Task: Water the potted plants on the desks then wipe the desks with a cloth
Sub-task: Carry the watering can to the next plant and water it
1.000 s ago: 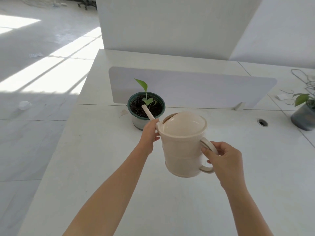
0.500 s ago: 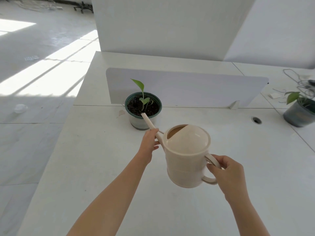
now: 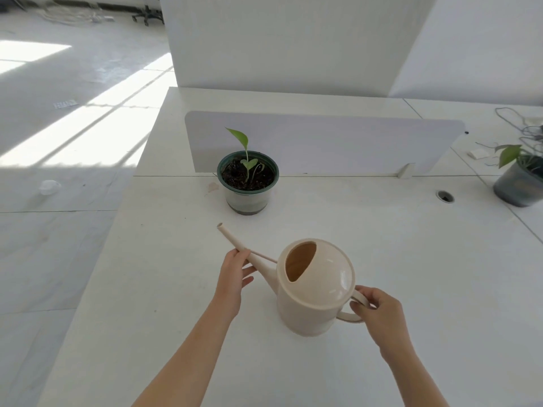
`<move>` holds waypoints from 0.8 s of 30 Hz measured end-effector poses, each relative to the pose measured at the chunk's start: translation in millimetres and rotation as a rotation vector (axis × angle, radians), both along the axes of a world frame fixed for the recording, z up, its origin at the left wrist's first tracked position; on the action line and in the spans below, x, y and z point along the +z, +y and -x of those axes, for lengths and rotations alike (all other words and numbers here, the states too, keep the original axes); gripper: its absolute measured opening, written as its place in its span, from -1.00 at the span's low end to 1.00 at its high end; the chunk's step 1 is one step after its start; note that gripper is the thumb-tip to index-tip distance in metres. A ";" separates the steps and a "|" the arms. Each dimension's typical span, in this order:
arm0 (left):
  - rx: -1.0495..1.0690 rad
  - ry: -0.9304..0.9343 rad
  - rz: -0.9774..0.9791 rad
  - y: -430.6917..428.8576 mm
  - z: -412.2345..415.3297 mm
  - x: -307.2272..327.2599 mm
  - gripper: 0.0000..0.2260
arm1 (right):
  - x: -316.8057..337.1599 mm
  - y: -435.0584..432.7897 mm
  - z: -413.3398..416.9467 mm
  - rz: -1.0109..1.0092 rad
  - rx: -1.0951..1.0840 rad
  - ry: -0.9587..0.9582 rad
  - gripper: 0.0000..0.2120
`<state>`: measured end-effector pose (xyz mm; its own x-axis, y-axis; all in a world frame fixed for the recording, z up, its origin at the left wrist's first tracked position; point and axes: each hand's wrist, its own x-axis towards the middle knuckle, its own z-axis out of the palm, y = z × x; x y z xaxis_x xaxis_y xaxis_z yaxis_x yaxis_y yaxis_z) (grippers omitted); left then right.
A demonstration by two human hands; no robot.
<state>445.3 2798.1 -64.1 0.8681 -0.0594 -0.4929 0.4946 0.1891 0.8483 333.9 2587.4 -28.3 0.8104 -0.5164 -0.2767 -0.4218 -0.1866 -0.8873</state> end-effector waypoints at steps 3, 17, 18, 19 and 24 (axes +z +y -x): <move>0.085 0.004 0.020 13.1 5.1 -0.2 -0.77 | -9.9 5.0 -7.9 -0.005 0.042 0.017 -0.77; 0.345 -0.005 0.056 71.0 36.8 2.7 -0.88 | -41.1 37.8 -34.8 0.008 0.276 0.072 -0.84; 0.361 -0.004 0.053 74.3 38.9 2.0 -0.88 | -42.6 40.9 -35.3 0.005 0.295 0.076 -0.83; 0.377 -0.004 0.050 77.3 40.2 1.0 -0.88 | -43.7 44.1 -36.2 0.006 0.314 0.079 -0.83; 0.412 -0.014 0.021 83.4 40.1 -0.8 -0.89 | -48.3 52.1 -40.0 0.018 0.353 0.086 -0.85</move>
<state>405.2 2881.6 -64.9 0.8281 0.2846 -0.4829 0.3621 0.3861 0.8484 373.9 2639.5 -76.6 0.9137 -0.2141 -0.3453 -0.4018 -0.3495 -0.8464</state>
